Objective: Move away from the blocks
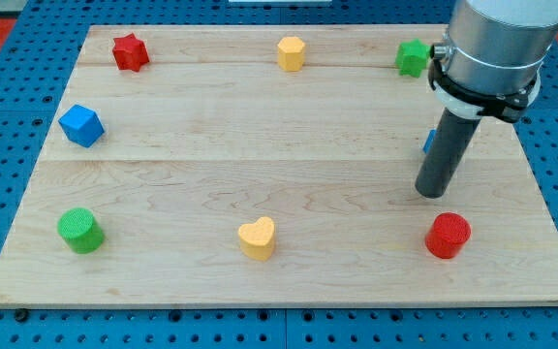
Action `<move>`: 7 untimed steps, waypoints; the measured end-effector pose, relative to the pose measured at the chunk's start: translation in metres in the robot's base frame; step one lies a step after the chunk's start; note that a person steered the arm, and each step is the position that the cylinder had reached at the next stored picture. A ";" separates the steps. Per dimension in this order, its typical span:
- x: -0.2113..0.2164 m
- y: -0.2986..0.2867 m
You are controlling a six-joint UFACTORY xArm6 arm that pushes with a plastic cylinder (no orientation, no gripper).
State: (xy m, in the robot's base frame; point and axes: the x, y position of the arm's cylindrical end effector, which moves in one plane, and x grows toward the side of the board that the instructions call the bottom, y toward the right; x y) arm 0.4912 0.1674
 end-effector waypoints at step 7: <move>0.000 0.043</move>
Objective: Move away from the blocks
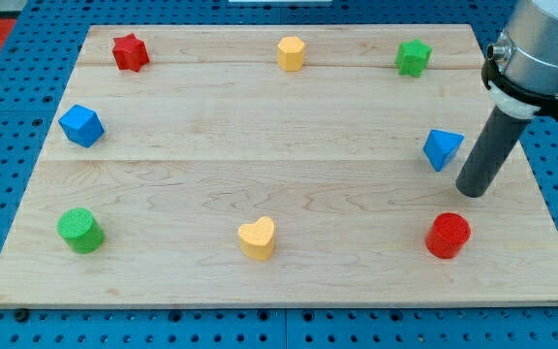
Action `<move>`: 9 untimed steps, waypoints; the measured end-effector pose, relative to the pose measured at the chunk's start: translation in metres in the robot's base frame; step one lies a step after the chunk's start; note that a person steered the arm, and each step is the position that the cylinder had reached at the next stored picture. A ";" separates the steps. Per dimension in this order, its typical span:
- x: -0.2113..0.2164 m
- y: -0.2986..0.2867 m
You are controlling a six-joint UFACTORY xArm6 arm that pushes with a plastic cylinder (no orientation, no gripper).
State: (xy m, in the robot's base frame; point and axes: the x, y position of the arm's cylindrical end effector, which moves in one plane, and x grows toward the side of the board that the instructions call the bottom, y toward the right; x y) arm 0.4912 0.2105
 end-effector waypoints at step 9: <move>0.009 0.094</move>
